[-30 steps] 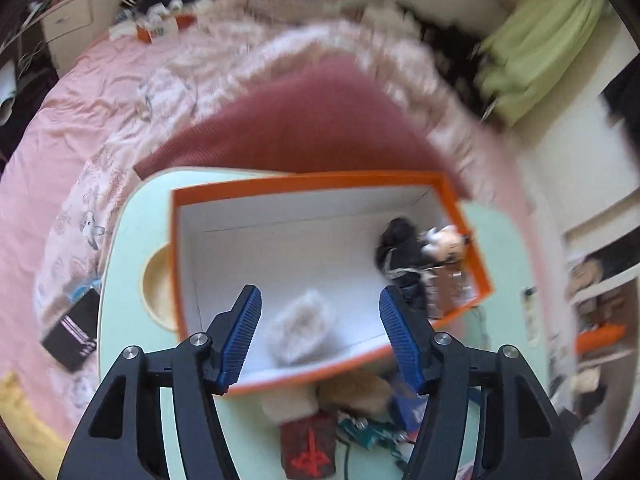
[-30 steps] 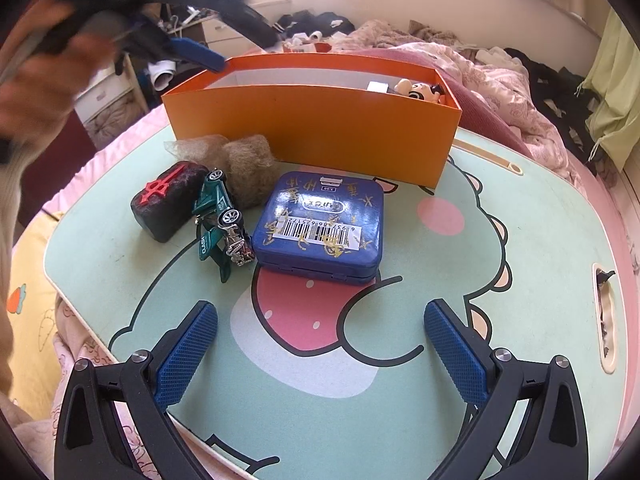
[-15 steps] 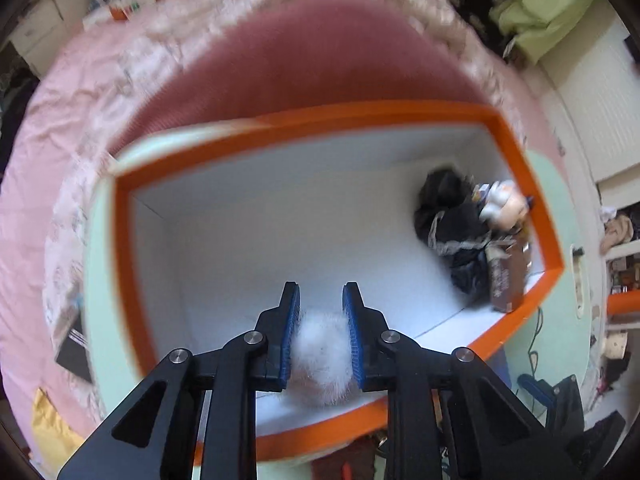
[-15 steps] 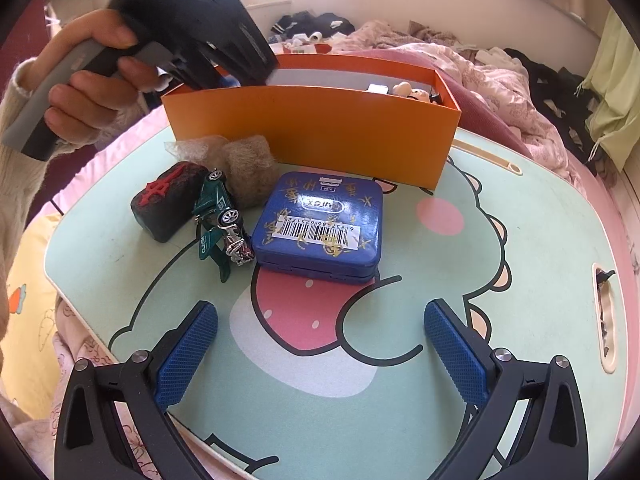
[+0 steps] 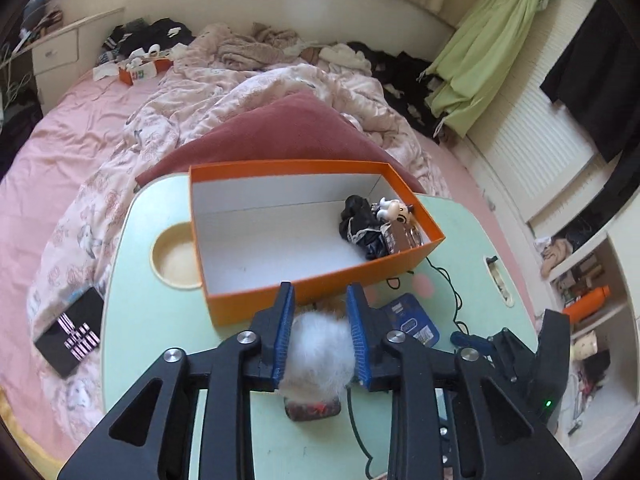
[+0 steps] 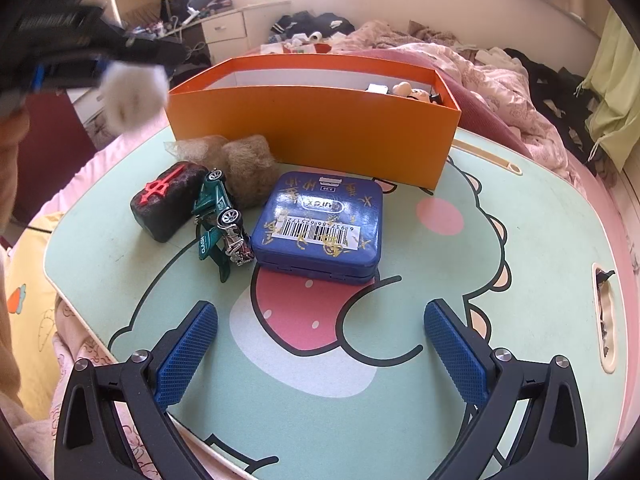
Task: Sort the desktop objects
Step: 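Carry the white fluffy ball out with the left tool, set it on the table, then grasp the black cloth in the box with the right tool, place it on the table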
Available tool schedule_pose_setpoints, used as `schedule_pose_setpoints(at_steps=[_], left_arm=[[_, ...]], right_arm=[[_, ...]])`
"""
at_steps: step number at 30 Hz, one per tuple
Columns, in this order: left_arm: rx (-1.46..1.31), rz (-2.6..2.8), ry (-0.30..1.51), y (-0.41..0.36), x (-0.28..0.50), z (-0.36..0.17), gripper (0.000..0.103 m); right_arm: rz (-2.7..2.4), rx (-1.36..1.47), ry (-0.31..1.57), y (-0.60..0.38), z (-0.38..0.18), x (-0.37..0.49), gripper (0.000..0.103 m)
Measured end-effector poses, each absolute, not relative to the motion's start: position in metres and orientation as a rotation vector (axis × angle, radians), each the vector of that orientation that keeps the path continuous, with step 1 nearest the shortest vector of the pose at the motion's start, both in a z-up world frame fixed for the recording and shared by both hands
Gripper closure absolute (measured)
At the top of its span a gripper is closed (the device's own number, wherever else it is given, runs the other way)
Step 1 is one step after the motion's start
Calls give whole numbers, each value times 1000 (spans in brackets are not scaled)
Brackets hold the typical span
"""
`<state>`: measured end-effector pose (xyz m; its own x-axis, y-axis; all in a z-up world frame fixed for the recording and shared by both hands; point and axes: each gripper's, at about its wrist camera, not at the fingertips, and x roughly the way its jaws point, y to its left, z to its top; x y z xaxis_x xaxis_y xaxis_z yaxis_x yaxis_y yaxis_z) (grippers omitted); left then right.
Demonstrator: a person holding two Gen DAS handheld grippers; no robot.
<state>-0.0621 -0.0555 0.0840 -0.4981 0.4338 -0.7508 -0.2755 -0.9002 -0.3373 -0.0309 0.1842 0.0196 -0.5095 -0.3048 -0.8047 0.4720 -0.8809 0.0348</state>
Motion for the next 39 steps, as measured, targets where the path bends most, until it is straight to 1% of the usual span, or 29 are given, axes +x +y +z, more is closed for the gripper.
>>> schedule_pose_setpoints(at_steps=[2, 3, 8, 10, 12, 14, 16, 18, 21, 22, 24, 25, 28, 33, 34, 35, 37, 39], left_arm=[[-1233, 2406, -297, -65, -59, 75, 49], [-1213, 2408, -321, -69, -56, 72, 47], [-1130, 2532, -415, -90, -26, 60, 47], [-1085, 2639, -381, -92, -2, 53, 47], [-972, 2763, -309, -86, 35, 47, 46], [-896, 2828, -236, -76, 60, 40, 31], [-876, 2862, -158, -63, 76, 28, 30], [-890, 2868, -113, -52, 80, 12, 30], [-946, 2896, -93, -43, 71, -5, 29], [-930, 2920, -74, -40, 72, -7, 26], [-921, 2937, 43, -26, 72, -9, 19], [-904, 2927, 60, -22, 73, -8, 16], [-902, 2915, 34, -24, 70, -7, 11], [-883, 2921, 37, -24, 68, -9, 10], [-880, 2922, 36, -24, 69, -9, 10], [-877, 2923, 35, -25, 69, -10, 10], [-873, 2924, 35, -27, 70, -11, 10], [-869, 2924, 34, -28, 70, -12, 10]], right_arm=[[-2383, 1217, 262, 184, 19, -31, 0], [-2383, 1217, 261, 184, 19, -31, 0], [-2383, 1217, 262, 184, 20, -31, 0], [-2382, 1218, 262, 184, 19, -32, 0], [-2382, 1218, 262, 184, 19, -32, 0], [-2383, 1219, 263, 184, 20, -32, 0], [-2384, 1219, 264, 185, 19, -32, 0], [-2385, 1220, 265, 187, 19, -31, 0], [-2386, 1221, 265, 188, 19, -30, 0], [-2389, 1221, 267, 188, 19, -30, 0], [-2391, 1223, 268, 188, 18, -30, 0], [-2390, 1223, 269, 188, 18, -30, 0], [-2391, 1224, 270, 188, 17, -30, 0], [-2392, 1228, 269, 188, 17, -30, 0], [-2390, 1231, 264, 188, 17, -31, 1], [-2383, 1235, 254, 188, 18, -33, 7], [-2361, 1224, 207, 190, 24, -38, 15], [-2357, 1182, 138, 192, 44, -46, 19]])
